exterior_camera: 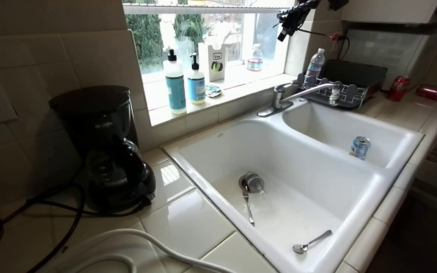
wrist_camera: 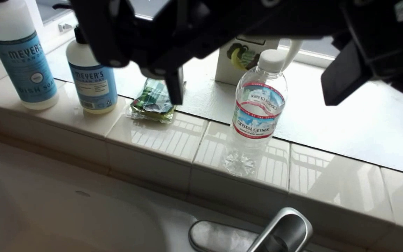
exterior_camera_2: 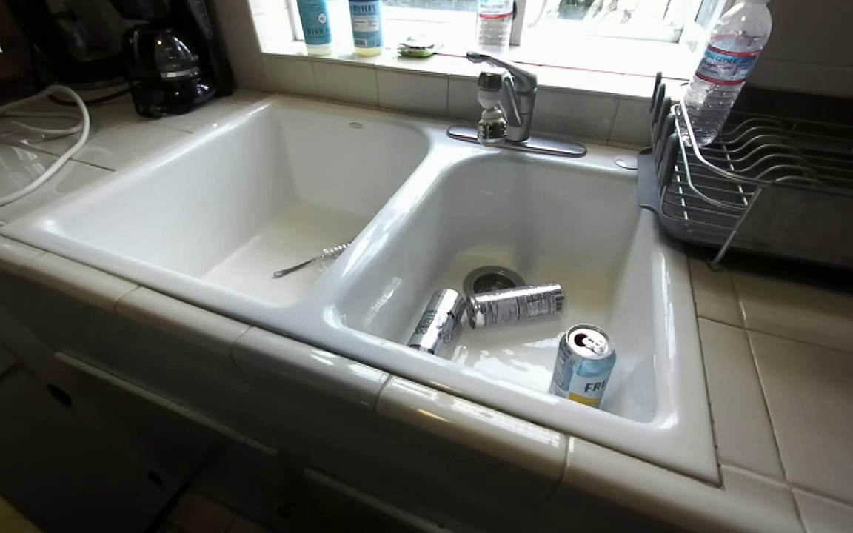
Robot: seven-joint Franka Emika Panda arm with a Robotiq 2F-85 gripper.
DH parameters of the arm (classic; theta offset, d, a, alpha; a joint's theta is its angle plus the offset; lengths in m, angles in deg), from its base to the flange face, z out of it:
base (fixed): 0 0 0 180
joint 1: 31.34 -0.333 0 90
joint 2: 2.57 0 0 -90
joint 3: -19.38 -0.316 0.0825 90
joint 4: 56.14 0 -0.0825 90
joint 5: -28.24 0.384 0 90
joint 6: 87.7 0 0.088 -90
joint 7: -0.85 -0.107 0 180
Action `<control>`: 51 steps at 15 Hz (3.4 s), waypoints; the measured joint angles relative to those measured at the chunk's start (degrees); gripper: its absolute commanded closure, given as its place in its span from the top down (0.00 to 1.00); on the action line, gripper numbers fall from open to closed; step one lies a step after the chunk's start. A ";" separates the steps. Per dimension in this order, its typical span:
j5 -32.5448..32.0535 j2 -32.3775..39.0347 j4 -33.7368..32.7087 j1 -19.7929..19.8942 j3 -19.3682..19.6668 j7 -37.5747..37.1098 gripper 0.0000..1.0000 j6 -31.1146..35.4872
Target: Put the plastic bottle on the drying rack
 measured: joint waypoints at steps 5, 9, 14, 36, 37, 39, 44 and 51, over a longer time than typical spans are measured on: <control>-1.67 8.25 -12.20 0.40 -0.10 -1.81 1.00 -2.74; -1.46 12.89 -19.63 0.60 -0.78 -4.07 1.00 -2.95; -0.24 16.18 -24.31 0.67 -0.92 -6.99 1.00 -2.92; -0.39 22.84 -24.65 0.22 -0.51 -9.96 0.70 10.15; -0.39 22.99 -24.66 0.22 -0.59 -9.96 0.65 10.19; -0.39 23.23 -24.68 0.21 -0.69 -9.96 0.63 10.66; -0.39 23.81 -25.14 0.22 -0.70 -9.94 0.58 13.32; -0.36 24.83 -26.38 0.25 -1.44 -9.80 0.08 13.64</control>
